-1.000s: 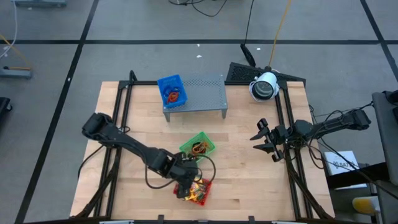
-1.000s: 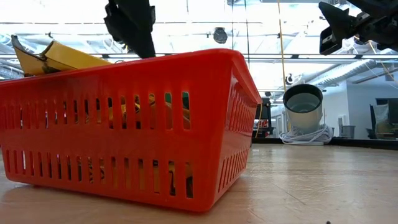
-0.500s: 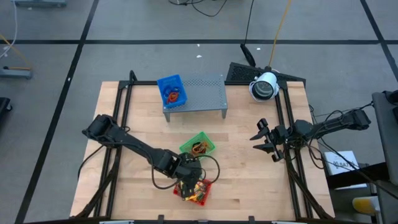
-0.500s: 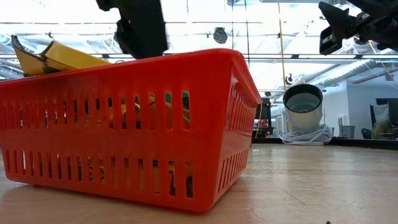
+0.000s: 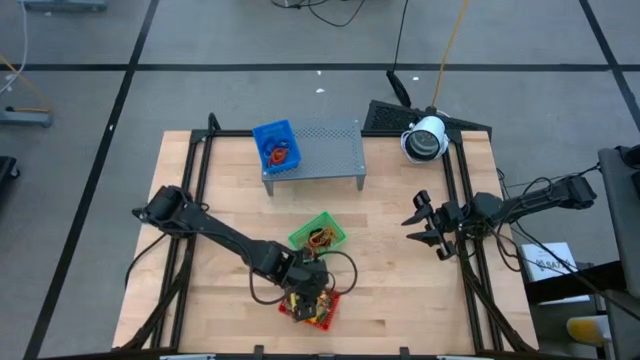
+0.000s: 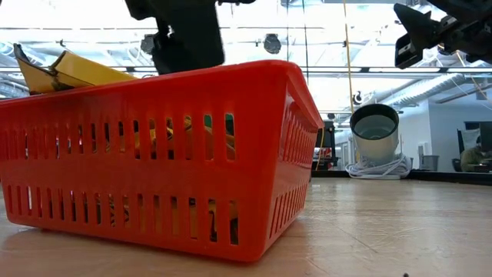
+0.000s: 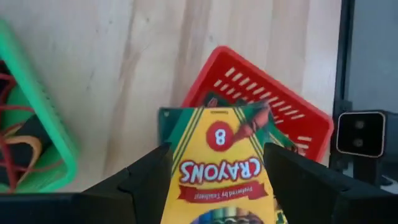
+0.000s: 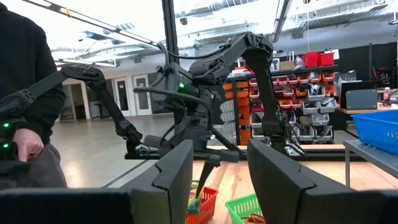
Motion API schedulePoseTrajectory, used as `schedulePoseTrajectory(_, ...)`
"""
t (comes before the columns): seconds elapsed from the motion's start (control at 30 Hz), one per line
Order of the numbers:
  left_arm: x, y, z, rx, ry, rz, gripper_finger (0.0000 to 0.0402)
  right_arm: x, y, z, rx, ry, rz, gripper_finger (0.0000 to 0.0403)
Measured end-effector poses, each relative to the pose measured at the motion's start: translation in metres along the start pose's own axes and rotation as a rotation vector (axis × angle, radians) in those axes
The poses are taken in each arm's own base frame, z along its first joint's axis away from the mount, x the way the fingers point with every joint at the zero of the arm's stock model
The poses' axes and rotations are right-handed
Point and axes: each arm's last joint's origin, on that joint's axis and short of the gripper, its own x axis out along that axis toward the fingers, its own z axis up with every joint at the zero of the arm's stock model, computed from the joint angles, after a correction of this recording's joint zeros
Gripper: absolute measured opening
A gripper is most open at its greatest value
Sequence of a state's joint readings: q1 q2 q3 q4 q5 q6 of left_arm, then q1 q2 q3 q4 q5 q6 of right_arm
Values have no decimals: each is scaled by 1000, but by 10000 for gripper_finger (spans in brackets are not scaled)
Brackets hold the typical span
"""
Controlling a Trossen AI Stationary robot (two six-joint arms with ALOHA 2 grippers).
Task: Pick & Place Office Desk Supplies
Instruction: Put the yellow crayon box into the red basket
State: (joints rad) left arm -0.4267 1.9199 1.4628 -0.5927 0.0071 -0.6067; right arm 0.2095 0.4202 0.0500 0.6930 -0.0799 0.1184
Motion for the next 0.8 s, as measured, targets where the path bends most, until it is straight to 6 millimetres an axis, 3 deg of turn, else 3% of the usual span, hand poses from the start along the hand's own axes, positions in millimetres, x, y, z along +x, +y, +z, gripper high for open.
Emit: schedulePoseTrajectory(0.8,19,-7,-6,31,46,-66,262,0,0,0,0,2,0,141)
